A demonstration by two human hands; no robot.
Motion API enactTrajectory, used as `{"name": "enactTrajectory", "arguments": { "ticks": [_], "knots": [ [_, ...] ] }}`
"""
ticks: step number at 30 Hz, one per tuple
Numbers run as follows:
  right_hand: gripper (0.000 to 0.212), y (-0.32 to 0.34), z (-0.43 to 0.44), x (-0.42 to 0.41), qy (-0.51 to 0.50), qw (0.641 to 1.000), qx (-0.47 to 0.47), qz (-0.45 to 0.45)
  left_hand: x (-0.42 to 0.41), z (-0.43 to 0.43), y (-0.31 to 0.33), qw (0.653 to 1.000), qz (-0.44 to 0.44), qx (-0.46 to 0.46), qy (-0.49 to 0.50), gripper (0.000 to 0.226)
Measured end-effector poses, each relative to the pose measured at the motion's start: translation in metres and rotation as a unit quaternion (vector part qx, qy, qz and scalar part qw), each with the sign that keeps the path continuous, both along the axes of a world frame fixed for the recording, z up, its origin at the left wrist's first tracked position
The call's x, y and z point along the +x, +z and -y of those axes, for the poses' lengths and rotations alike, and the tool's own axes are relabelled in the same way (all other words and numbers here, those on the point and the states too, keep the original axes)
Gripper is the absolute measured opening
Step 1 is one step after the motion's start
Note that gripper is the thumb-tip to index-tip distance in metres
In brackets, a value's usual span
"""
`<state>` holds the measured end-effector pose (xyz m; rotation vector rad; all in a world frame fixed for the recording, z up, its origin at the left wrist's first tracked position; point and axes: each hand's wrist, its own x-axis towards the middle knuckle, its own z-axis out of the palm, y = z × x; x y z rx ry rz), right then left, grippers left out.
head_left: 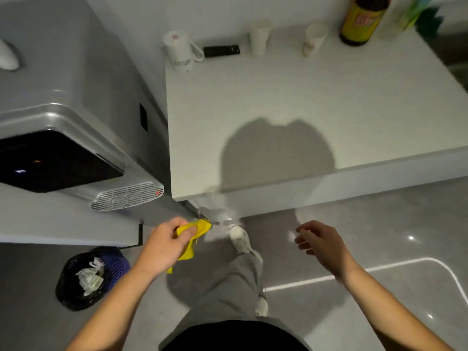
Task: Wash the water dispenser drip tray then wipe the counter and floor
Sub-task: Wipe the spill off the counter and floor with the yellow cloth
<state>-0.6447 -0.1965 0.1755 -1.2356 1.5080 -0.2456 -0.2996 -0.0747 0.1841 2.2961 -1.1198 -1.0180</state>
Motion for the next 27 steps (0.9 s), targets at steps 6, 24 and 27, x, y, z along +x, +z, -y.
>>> {"name": "enactTrajectory", "arguments": {
  "ticks": [6, 24, 27],
  "knots": [
    [0.017, -0.003, 0.114, 0.020, -0.015, 0.999, -0.046, 0.001, 0.013, 0.127, 0.007, 0.997, -0.014, -0.071, 0.007, 0.017],
    [0.019, -0.039, 0.338, 0.057, 0.236, 0.936, -0.171, -0.200, -0.002, 0.320, -0.033, 0.983, 0.148, 0.025, -0.106, 0.041],
    [0.018, -0.051, 0.340, 0.052, 0.263, 0.929, -0.174, -0.195, -0.010, 0.323, -0.040, 0.982, 0.163, 0.037, -0.084, 0.043]
  ]
}}
